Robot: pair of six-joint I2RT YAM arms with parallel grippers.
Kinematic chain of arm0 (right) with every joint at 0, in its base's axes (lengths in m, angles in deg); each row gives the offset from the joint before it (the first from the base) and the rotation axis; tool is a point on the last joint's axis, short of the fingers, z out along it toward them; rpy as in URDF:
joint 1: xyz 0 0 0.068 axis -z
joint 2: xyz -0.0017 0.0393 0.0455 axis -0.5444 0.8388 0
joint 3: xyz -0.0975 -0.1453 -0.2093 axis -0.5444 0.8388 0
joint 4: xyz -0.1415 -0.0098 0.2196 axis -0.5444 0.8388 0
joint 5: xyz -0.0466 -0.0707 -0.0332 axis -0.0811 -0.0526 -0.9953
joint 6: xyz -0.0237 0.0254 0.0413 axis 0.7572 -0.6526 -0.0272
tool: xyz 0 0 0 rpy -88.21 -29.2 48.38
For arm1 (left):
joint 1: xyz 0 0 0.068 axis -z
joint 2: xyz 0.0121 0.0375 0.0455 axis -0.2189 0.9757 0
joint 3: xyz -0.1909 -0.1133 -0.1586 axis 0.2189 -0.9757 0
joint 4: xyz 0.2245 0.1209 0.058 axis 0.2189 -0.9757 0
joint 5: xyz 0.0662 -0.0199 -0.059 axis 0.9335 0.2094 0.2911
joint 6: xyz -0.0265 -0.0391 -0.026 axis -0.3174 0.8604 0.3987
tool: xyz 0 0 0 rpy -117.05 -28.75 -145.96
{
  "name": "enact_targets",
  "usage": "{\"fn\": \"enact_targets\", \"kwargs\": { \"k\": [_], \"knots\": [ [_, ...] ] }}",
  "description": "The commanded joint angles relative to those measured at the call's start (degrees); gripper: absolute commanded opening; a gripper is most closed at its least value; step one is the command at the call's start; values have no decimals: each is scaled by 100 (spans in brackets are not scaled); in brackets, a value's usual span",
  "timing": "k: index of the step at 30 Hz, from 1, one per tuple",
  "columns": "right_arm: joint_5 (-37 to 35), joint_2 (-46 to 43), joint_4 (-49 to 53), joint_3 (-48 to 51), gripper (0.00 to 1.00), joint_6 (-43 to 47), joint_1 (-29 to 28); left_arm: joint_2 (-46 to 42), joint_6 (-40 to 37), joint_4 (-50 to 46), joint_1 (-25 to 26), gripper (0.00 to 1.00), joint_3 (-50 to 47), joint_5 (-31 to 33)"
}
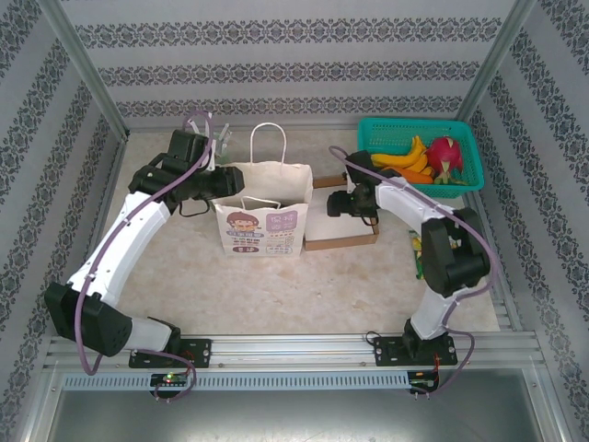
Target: Pack the takeout coffee
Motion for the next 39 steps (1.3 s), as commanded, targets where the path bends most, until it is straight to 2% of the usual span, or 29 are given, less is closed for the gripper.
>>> {"fn": "enact_targets", "kwargs": {
  "k": [1, 7, 15, 19, 23, 28, 37, 39],
  "knots": [
    [-109, 318, 30, -385, 86, -283, -90, -194, 272, -289, -22, 61, -115, 412],
    [-218, 766, 46, -653, 87, -484, -244, -559, 235, -64, -84, 74, -195, 680],
    [-344, 1276, 256, -984, 79, -405, -402, -1208, 55, 729, -82, 94, -685, 780],
    [-536, 1418, 413, -1080, 62, -339, -463, -1345, 58, 878, -82, 100, -825, 937],
    [-632, 1207, 259, -967, 45, -399, -491, -1342, 61, 933, -80, 100, -860, 1032],
    [-793, 867, 110, -836, 18, -380, -491, -1344, 77, 978, -81, 100, -897, 1203],
    [-889, 522, 124, -722, 1, -385, -491, -1307, 64, 1024, -81, 100, -953, 1209],
    [-891, 443, 93, -674, 0, -401, -492, -1298, 59, 1026, -84, 100, -962, 1206]
  ]
}}
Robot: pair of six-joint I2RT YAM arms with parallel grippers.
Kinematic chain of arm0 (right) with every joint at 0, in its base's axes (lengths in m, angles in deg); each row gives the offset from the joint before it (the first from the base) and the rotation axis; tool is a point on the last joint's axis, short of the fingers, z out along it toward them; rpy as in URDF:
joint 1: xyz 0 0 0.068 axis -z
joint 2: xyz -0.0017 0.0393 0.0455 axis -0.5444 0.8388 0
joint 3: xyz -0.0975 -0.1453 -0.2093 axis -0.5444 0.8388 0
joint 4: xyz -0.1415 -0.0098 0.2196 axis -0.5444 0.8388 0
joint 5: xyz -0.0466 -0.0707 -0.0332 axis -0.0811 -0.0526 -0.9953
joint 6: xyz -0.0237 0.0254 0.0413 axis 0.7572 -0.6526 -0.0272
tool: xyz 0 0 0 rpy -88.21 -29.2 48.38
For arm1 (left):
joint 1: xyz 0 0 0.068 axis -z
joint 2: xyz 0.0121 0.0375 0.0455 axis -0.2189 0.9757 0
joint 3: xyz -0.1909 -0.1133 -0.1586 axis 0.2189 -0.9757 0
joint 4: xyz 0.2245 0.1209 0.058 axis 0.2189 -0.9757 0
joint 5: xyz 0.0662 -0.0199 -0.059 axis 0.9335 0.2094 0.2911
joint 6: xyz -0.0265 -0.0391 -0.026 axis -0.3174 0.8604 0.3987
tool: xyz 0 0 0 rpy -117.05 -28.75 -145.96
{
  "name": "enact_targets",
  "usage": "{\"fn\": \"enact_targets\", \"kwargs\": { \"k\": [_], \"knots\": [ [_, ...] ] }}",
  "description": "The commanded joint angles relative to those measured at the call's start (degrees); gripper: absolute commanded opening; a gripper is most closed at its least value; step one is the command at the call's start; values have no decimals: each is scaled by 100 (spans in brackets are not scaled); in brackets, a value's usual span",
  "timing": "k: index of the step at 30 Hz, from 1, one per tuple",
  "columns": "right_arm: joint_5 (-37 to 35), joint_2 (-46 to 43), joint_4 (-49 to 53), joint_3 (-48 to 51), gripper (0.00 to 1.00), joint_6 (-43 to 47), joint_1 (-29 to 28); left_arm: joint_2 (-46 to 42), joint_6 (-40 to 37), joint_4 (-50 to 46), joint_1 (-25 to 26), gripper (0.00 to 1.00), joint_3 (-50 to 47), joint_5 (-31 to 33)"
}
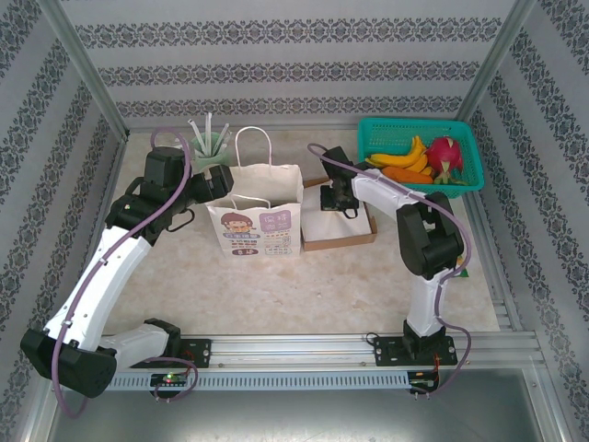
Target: Pack the takeout coffee
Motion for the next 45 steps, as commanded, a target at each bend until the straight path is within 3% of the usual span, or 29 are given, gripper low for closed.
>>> {"fn": "enact_targets", "kwargs": {
  "k": [1, 6, 12, 26, 31, 37, 42, 45],
  "knots": [
    [-189, -309, -64, 159, 0, -23, -51, -9, -97, 200, -34, 100, -80, 119],
    [-429, -988, -897, 770, 0, -36, -33, -33, -147, 242, -37, 100, -96, 116],
    [-96, -1901, -2309, 1774, 0, -112, 187, -89, -239, 372, -38, 100, -125, 97],
    [1308, -2542, -2734, 2294, 0, -1124, 711, -132, -367, 715, -34, 100, -204, -231],
    [1409, -2928, -2766, 2403, 0, -1084, 848, -201, -628, 995, -30, 100, -175, -760],
    [1693, -3517, -3598, 2700, 0, -936, 919, -293, -1441, 1106, -35, 100, 234, -1603],
    [2039, -3954, -3721, 2397, 0, -495, 871, -205, -2256, 1540, -25, 100, 521, -2918],
    [2059, -4212, -3759, 2206, 0, -155, 817, -65, -2407, 1936, -23, 100, 705, -3338]
  ]
}}
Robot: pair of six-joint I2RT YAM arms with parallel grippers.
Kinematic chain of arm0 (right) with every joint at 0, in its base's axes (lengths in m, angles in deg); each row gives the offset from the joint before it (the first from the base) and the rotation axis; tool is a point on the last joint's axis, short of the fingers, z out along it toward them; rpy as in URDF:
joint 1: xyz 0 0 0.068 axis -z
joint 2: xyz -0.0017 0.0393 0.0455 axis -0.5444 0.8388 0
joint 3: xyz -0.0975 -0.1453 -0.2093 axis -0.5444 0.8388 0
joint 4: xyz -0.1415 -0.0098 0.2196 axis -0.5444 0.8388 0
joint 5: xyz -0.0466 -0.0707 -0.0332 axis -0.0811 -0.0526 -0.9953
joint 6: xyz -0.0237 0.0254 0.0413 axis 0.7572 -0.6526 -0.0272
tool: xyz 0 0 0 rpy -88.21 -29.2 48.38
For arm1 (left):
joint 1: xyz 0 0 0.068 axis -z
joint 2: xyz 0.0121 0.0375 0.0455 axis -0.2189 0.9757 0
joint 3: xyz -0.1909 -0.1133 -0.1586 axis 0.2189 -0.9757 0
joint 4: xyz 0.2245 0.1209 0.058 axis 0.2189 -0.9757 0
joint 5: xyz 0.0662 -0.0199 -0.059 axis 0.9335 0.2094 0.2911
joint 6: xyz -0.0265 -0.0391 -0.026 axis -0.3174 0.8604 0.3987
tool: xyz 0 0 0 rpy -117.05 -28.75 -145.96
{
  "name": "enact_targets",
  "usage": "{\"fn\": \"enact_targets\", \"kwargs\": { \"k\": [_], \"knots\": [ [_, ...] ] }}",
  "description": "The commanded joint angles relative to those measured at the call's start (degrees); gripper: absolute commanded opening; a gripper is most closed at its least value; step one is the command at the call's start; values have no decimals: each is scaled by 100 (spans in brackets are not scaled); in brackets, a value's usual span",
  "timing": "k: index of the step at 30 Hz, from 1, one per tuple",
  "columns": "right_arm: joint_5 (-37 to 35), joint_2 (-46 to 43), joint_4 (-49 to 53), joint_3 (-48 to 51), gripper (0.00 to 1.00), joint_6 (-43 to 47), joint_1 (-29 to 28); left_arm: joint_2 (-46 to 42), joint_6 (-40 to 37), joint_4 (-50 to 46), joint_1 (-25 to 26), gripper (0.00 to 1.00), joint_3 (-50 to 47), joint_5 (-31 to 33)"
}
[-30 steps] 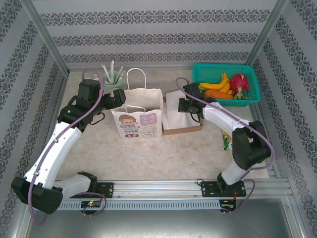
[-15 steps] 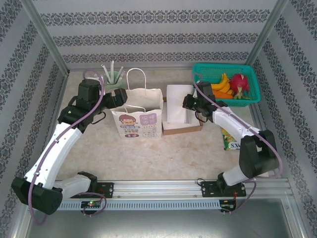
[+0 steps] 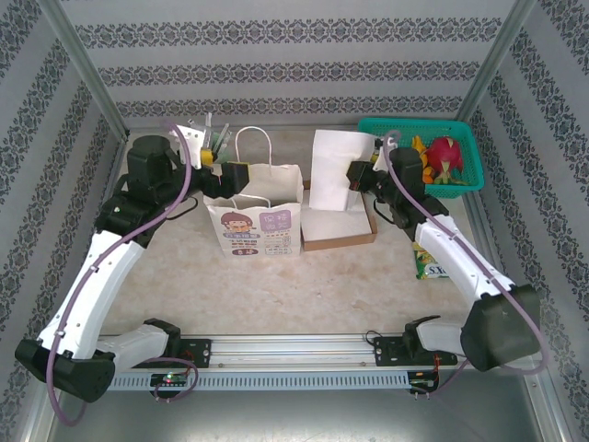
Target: Pack the takeout coffee
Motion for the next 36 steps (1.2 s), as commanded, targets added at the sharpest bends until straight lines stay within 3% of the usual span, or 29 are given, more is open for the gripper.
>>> {"fn": "enact_targets", "kwargs": {
  "k": [1, 7, 15, 21, 30, 34, 36],
  "knots": [
    [262, -354, -344, -384, 0, 526, -86, 103, -530, 869, -22, 100, 278, -931],
    [936, -477, -426, -824, 0, 889, -292, 567, -524, 1486, 100, 100, 616, -1987],
    [1972, -291, -335, -1432, 0, 1494, -681, 1556, -1620, 799, 353, 100, 1617, -1802],
    [2764, -55, -65, -1871, 0, 1942, -809, 2041, -2819, 320, 359, 100, 2156, -1932],
    [3940, 575, 1191, -2743, 0, 3164, -980, 2317, -4610, -259, 328, 100, 2564, -2071],
    [3988, 832, 1518, -3038, 0, 3789, -1092, 2463, -5439, -896, 193, 100, 2895, -2569],
    [4036, 948, 1586, -3164, 0, 3945, -1110, 2353, -5754, -832, 162, 100, 2742, -2465]
  ]
}}
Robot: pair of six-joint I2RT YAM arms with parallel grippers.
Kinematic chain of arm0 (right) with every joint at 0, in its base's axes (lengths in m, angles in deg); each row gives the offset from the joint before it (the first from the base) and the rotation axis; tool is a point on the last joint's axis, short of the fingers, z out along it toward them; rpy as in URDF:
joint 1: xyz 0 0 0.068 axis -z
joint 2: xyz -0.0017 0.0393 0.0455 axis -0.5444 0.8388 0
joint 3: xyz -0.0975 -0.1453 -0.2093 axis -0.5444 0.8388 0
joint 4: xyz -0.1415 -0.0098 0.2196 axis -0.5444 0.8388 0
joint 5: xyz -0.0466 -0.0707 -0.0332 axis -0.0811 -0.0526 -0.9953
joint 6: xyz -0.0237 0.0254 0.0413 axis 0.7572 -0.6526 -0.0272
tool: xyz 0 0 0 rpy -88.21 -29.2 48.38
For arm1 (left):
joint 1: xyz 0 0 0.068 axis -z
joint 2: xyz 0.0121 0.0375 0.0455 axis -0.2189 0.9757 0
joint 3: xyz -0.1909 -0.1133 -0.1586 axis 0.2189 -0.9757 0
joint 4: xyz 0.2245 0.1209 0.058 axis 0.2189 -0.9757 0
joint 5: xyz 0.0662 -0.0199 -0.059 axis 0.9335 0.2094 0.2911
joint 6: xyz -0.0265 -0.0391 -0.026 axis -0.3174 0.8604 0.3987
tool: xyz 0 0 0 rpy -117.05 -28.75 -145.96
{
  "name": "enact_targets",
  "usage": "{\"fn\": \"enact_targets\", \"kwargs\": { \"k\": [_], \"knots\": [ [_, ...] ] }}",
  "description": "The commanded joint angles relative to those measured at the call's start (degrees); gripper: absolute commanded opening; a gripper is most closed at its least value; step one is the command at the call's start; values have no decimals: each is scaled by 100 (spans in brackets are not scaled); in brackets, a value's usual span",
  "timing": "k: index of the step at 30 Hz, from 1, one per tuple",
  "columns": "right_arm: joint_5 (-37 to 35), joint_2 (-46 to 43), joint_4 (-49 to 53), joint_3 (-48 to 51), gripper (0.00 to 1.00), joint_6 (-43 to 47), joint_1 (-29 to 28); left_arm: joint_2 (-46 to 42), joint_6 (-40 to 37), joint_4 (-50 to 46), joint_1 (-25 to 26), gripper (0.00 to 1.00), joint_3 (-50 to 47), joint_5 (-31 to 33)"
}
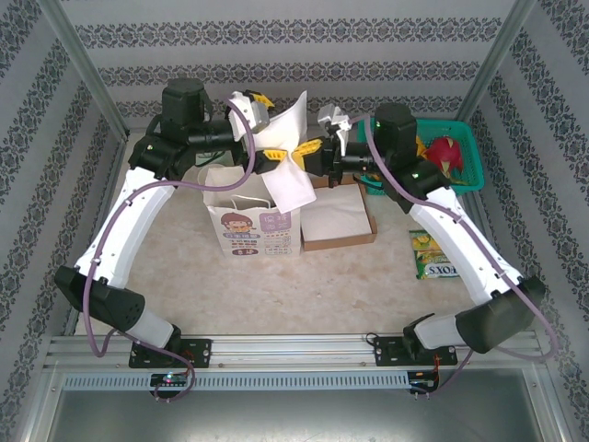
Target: Pack the takeout coffee
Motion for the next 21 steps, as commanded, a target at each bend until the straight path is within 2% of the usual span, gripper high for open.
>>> {"fn": "enact_targets", "kwargs": {
  "k": [1, 5, 11, 18, 21],
  "knots": [
    [371, 174, 390, -351, 0, 778, -59, -127, -1108, -302, -104, 100, -33, -180],
    [153, 400, 1178, -731, 0, 1451, -152, -435, -1501, 28, -247, 100, -309, 75],
    [78, 600, 1265, -907, 0, 1658, -221, -658, -2562, -60, -293, 100, -335, 364],
    [-107, 930, 1454, -1391, 0, 1860, -287, -757, -3773, -63, -288, 100, -349, 232],
    [-32, 1091, 1651, -1657, 0, 2020, -331, -632, -4362, -503, -211, 100, -94, 151]
  ]
}}
